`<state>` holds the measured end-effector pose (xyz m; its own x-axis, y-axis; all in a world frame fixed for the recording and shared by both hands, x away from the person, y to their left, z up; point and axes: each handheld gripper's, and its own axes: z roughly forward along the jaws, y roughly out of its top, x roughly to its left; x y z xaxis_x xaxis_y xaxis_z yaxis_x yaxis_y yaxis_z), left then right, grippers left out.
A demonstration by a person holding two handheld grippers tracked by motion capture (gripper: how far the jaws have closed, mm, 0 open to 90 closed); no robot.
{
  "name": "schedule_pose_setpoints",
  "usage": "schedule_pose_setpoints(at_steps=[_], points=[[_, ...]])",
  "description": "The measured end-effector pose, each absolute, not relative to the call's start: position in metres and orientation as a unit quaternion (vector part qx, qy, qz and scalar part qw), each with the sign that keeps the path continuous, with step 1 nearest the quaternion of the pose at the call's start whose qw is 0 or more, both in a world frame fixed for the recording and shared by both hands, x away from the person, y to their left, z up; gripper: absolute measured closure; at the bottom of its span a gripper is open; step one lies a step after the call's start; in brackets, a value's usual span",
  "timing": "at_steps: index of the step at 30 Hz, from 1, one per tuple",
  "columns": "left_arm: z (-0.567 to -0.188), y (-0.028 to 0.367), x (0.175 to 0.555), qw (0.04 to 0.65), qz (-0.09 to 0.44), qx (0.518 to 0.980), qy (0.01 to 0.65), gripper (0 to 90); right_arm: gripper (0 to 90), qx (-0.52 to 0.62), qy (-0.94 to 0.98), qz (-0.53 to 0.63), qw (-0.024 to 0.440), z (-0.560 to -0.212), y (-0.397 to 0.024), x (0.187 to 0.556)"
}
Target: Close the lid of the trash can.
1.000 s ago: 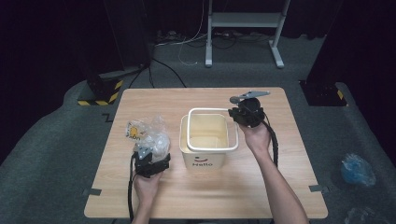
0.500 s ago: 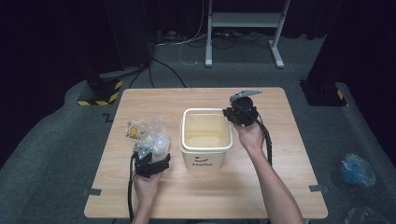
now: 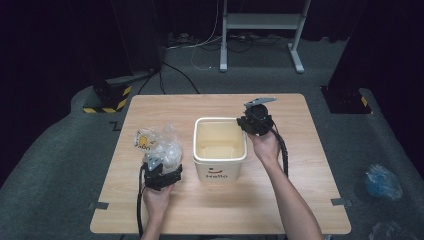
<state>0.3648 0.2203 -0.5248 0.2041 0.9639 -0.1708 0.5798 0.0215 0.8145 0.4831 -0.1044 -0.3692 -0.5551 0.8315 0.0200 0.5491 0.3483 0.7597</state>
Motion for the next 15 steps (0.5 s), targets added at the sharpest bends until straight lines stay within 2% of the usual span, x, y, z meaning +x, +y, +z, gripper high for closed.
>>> schedule_pose_setpoints(at_steps=[15], points=[[-0.5249,0.2203,0.3647,0.413,0.233,0.656,0.587,16.8,77.8,0.431,0.803,0.364,0.193,-0.3736,-0.0981,0.4826]])
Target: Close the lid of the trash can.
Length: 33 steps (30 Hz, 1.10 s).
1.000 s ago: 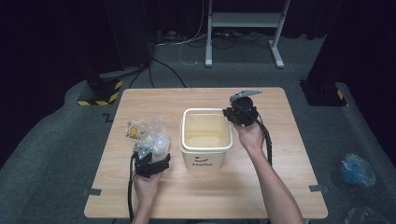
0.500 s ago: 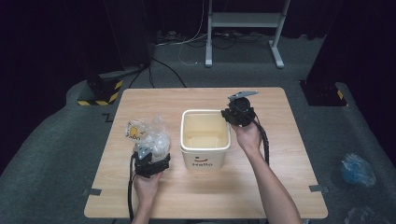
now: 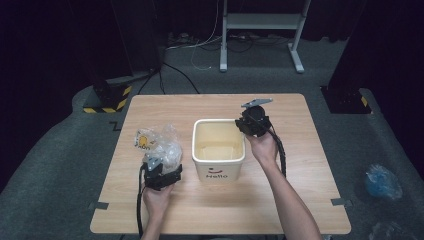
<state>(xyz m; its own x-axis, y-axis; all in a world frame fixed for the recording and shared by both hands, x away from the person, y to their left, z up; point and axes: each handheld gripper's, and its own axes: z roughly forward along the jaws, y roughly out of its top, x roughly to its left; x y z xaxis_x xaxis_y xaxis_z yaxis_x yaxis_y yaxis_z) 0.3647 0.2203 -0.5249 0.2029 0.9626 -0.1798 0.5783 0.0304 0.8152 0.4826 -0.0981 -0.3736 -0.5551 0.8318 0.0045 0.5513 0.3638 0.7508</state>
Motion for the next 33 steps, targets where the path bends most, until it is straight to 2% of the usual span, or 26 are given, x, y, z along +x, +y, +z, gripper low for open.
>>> schedule_pose_setpoints(at_steps=[27,33], points=[[-0.525,0.22,0.365,0.414,0.235,0.657,0.585,17.2,76.5,0.434,0.8,0.366,0.196,-0.382,-0.097,0.481],[-0.525,0.221,0.365,0.415,0.234,0.657,0.584,17.4,69.6,0.43,0.801,0.372,0.188,-0.384,-0.098,0.481]])
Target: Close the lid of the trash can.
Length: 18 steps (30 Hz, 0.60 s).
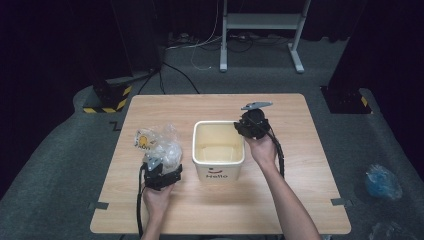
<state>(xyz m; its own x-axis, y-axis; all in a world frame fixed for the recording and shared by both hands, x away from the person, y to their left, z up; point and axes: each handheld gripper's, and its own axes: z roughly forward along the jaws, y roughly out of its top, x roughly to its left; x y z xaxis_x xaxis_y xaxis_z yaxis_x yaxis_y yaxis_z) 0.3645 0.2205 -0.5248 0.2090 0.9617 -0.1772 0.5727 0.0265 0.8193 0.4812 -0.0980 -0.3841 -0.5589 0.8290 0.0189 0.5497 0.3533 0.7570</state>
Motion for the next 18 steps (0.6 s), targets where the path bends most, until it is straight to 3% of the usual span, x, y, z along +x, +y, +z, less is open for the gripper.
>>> schedule_pose_setpoints(at_steps=[11,18], points=[[-0.5249,0.2209,0.3645,0.417,0.233,0.656,0.584,17.4,52.4,0.427,0.804,0.37,0.184,-0.3857,-0.0941,0.4809],[-0.5249,0.2208,0.3644,0.418,0.233,0.656,0.584,17.4,48.8,0.432,0.8,0.374,0.186,-0.387,-0.0985,0.4817]])
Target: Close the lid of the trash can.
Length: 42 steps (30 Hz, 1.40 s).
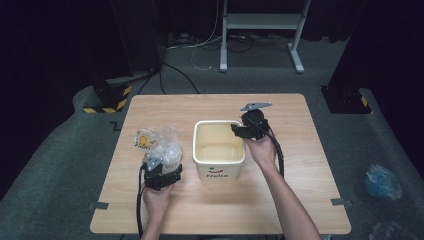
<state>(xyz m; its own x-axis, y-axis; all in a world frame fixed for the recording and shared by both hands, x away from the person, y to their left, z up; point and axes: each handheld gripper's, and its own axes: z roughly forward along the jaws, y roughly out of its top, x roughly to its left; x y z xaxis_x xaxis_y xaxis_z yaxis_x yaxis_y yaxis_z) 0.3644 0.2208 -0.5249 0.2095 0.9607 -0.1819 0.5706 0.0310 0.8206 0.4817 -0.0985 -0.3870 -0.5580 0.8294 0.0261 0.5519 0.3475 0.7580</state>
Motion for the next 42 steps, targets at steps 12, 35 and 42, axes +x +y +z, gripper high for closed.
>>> schedule_pose_setpoints(at_steps=[12,35,42], points=[[-0.525,0.221,0.364,0.418,0.235,0.656,0.583,17.4,43.5,0.434,0.787,0.399,0.18,-0.385,-0.113,0.476],[-0.525,0.221,0.364,0.417,0.235,0.657,0.582,17.4,42.7,0.44,0.767,0.433,0.177,-0.384,-0.145,0.463],[-0.525,0.221,0.364,0.419,0.233,0.656,0.583,17.4,42.9,0.441,0.763,0.436,0.182,-0.383,-0.152,0.46]])
